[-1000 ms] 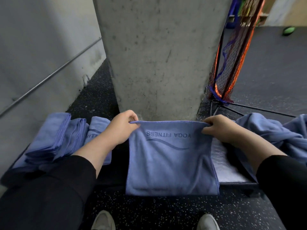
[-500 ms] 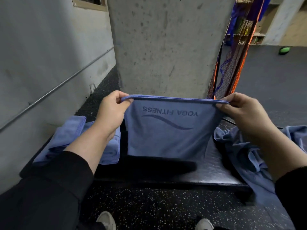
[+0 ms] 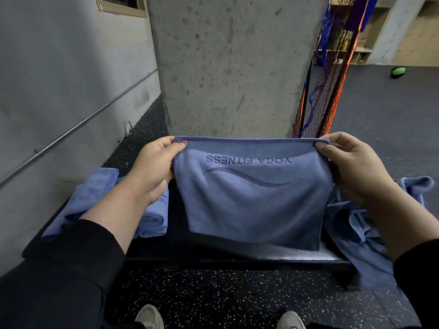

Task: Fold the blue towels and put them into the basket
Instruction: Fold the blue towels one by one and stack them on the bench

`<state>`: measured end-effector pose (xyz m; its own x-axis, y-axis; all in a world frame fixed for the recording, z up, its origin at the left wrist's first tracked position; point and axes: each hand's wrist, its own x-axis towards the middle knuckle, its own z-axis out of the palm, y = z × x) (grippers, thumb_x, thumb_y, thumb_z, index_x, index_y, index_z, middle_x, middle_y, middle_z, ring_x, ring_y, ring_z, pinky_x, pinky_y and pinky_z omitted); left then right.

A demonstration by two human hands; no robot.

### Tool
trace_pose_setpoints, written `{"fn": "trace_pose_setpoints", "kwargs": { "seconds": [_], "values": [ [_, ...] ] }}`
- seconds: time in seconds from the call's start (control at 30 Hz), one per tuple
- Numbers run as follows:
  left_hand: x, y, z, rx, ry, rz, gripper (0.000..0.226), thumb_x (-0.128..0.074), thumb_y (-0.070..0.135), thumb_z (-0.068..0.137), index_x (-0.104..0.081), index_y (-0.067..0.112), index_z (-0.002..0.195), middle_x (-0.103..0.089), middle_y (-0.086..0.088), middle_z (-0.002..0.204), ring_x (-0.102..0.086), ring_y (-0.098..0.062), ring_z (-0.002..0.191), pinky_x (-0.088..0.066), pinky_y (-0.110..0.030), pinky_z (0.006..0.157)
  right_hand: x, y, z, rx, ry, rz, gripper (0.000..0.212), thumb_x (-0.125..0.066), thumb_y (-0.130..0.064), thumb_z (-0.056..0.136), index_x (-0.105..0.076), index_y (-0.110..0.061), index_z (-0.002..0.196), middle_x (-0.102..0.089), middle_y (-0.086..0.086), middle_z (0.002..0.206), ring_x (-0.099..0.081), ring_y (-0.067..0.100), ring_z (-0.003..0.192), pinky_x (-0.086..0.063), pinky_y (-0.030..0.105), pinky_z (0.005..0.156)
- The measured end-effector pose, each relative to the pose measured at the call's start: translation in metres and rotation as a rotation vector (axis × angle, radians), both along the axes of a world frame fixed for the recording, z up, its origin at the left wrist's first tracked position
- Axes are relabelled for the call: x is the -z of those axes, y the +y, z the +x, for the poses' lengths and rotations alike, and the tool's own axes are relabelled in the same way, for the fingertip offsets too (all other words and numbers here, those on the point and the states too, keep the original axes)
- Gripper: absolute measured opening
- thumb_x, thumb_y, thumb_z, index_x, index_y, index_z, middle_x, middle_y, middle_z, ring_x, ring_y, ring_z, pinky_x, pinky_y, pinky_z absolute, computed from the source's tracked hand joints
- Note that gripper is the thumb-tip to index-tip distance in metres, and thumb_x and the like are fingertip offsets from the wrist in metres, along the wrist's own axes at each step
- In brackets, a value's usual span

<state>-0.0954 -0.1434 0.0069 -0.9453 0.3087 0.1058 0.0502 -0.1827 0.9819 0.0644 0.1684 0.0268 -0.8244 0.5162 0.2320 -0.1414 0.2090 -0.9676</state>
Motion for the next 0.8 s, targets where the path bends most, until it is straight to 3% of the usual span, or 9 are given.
{"fn": "trace_pose_setpoints", "kwargs": {
  "seconds": [0.1, 0.2, 0.27, 0.4, 0.5, 0.57, 0.63, 0.73, 0.8],
  "values": [
    [0.005, -0.002, -0.006, 0.081, -0.088, -0.031, 0.020, -0.054, 0.008, 0.100, -0.070, -0.001, 0.109, -0.075, -0.016, 0.099, -0.072, -0.022, 0.085, -0.059, -0.029, 0.073, 0.005, 0.008, 0.000, -0.060, -0.063, -0.081, 0.007, -0.062, -0.014, 0.097, -0.065, -0.015, 0.090, -0.060, 0.005, 0.074, -0.051, 0.018, 0.065, -0.039, 0.031, 0.058],
    [0.023, 0.002, -0.015, 0.077, -0.141, -0.159, 0.023, -0.055, 0.009, 0.099, -0.069, -0.005, 0.113, -0.073, -0.017, 0.099, -0.070, -0.022, 0.080, -0.054, -0.030, 0.069, 0.019, 0.012, -0.007, -0.043, -0.159, -0.102, 0.006, -0.062, -0.014, 0.097, -0.064, -0.009, 0.099, -0.058, 0.005, 0.071, -0.050, 0.016, 0.056, -0.039, 0.023, 0.048],
    [0.039, 0.010, -0.022, 0.040, -0.178, -0.208, 0.021, -0.056, 0.007, 0.098, -0.067, -0.007, 0.109, -0.068, -0.018, 0.091, -0.065, -0.023, 0.076, -0.049, -0.029, 0.067, 0.036, 0.014, -0.018, -0.025, -0.231, -0.103, 0.008, -0.061, -0.014, 0.097, -0.064, -0.012, 0.090, -0.056, 0.001, 0.064, -0.049, 0.012, 0.048, -0.037, 0.019, 0.043],
    [0.070, 0.033, -0.056, 0.002, -0.129, -0.330, 0.013, -0.057, 0.006, 0.088, -0.068, 0.008, 0.095, -0.059, -0.012, 0.085, -0.055, -0.023, 0.077, -0.042, -0.036, 0.072, 0.072, 0.025, -0.060, 0.044, -0.314, -0.057, 0.015, -0.060, -0.010, 0.097, -0.063, -0.016, 0.084, -0.054, 0.004, 0.071, -0.048, 0.015, 0.057, -0.040, 0.019, 0.046],
    [0.093, 0.049, -0.081, -0.186, 0.042, -0.720, 0.041, -0.048, 0.005, 0.099, -0.057, 0.016, 0.137, -0.064, -0.009, 0.123, -0.060, -0.023, 0.101, -0.048, -0.034, 0.082, 0.100, 0.036, -0.097, 0.154, -0.401, 0.296, 0.015, -0.069, -0.020, 0.092, -0.057, -0.021, 0.084, -0.055, -0.001, 0.074, -0.049, 0.008, 0.058, -0.038, 0.013, 0.049],
    [0.109, 0.062, -0.082, -0.190, 0.204, -0.951, 0.048, -0.047, 0.007, 0.100, -0.049, 0.019, 0.146, -0.059, -0.009, 0.138, -0.058, -0.027, 0.117, -0.048, -0.038, 0.093, 0.118, 0.031, -0.108, 0.189, -0.554, 0.542, 0.026, -0.071, -0.029, 0.091, -0.065, -0.015, 0.112, -0.064, 0.001, 0.099, -0.063, 0.018, 0.088, -0.044, 0.022, 0.073],
    [0.128, 0.075, -0.069, -0.071, 0.363, -1.038, 0.048, -0.047, 0.009, 0.099, -0.051, 0.018, 0.145, -0.058, -0.010, 0.140, -0.056, -0.029, 0.123, -0.045, -0.036, 0.097, 0.139, 0.016, -0.110, 0.181, -0.595, 0.677, 0.042, -0.067, -0.030, 0.094, -0.061, -0.009, 0.129, -0.065, 0.010, 0.122, -0.061, 0.029, 0.112, -0.043, 0.031, 0.090],
    [0.163, 0.087, -0.038, 0.192, 0.545, -1.145, 0.048, -0.044, 0.020, 0.104, -0.043, 0.016, 0.152, -0.043, -0.004, 0.155, -0.040, -0.021, 0.142, -0.031, -0.032, 0.113, 0.170, -0.018, -0.102, 0.065, -0.507, 0.864, 0.035, -0.055, -0.029, 0.095, -0.068, -0.007, 0.118, -0.064, 0.013, 0.124, -0.059, 0.036, 0.117, -0.045, 0.046, 0.099],
    [0.187, 0.087, -0.020, 0.314, 0.648, -1.300, 0.054, -0.039, 0.036, 0.107, -0.030, 0.021, 0.157, -0.025, 0.000, 0.165, -0.021, -0.017, 0.152, -0.019, -0.035, 0.122, 0.196, -0.036, -0.096, -0.017, -0.520, 0.994, 0.043, -0.041, -0.034, 0.092, -0.066, -0.009, 0.116, -0.061, 0.013, 0.129, -0.056, 0.036, 0.123, -0.043, 0.053, 0.103]
  ]
}}
